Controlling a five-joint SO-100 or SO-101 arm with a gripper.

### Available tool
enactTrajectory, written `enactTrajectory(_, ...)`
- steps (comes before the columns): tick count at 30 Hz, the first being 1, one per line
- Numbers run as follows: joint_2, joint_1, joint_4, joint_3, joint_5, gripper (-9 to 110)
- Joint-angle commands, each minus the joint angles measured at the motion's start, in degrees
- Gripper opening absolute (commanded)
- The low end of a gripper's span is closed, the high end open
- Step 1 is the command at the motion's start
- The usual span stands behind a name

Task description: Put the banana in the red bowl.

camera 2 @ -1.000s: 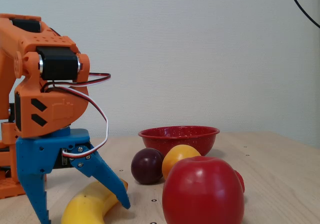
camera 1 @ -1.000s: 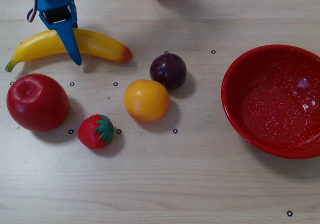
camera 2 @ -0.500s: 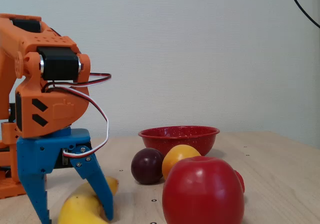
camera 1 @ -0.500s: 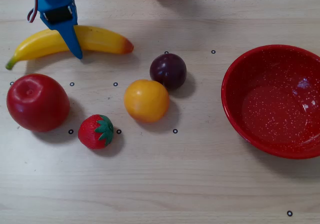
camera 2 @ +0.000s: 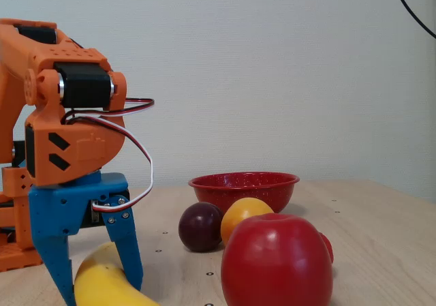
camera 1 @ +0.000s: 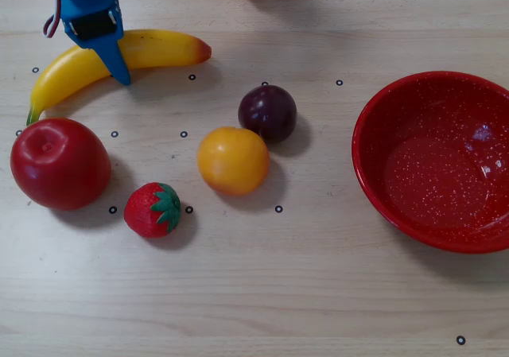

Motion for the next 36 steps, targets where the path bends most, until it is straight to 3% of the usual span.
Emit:
enactTrajectory(1,1.49,0.88,3.78,-4.92,-1.67,0)
enactTrajectory(15,9.93,4.13,36.12,-35.07,-11.87,0)
enactTrajectory(24,16.70,14.06,36.12,-42.63,-25.31,0)
enactTrajectory(36,25.05,42.10,35.33,-45.70,-47.55,0)
